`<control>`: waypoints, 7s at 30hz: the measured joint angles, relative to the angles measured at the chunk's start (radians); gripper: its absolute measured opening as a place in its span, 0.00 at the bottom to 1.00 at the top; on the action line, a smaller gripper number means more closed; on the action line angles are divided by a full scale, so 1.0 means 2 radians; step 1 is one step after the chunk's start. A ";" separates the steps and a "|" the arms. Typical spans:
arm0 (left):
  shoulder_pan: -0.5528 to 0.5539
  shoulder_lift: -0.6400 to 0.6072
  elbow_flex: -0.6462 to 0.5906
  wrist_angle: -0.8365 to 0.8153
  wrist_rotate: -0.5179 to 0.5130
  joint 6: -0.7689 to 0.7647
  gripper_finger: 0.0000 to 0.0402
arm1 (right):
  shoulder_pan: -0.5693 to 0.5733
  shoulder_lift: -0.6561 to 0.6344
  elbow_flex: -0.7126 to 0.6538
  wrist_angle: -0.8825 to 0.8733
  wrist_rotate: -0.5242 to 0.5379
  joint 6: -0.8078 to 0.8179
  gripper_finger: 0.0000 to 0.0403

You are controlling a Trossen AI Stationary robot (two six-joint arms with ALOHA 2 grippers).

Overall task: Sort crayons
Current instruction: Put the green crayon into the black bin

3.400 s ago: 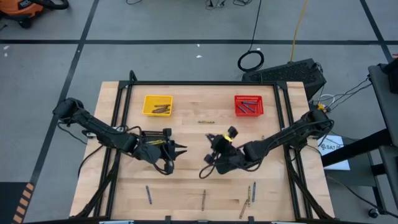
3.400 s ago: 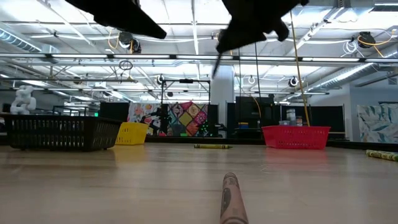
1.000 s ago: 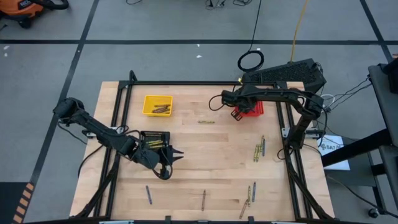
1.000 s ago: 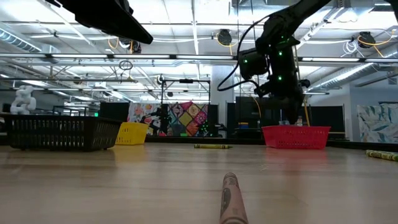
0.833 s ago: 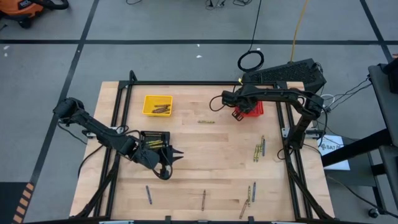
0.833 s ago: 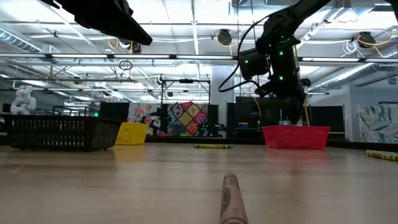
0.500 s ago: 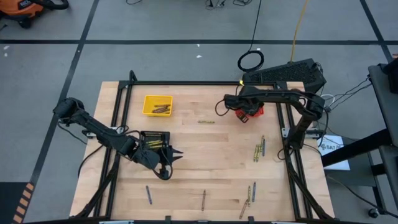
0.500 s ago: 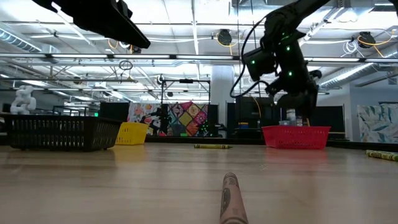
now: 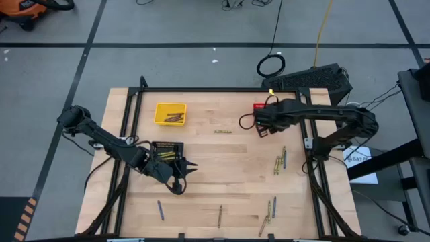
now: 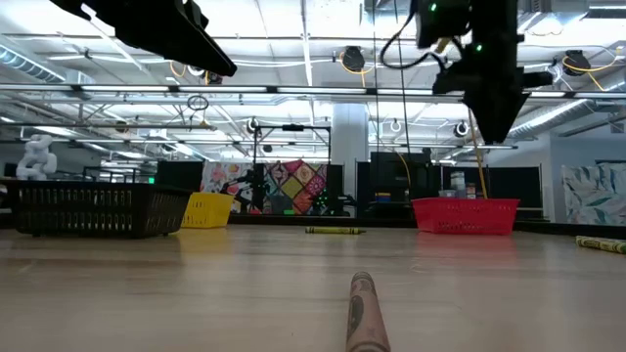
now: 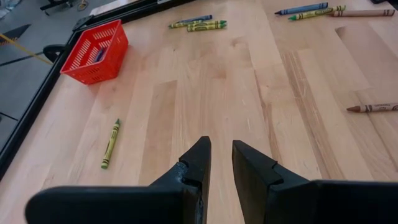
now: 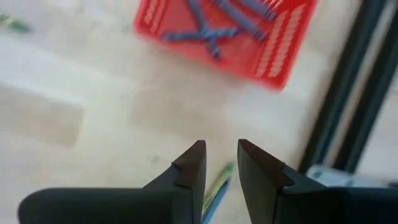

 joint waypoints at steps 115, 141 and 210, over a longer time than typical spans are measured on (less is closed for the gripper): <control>0.000 0.000 0.000 -0.012 0.048 0.000 0.17 | 0.236 0.064 -0.271 0.253 -0.133 0.414 0.02; 0.042 0.000 0.000 -0.010 0.050 0.001 0.17 | 0.284 0.067 -0.164 0.139 -0.087 0.352 0.02; 0.126 0.001 -0.079 0.374 0.287 -0.052 0.16 | 0.316 0.102 0.007 0.710 0.161 -0.281 0.02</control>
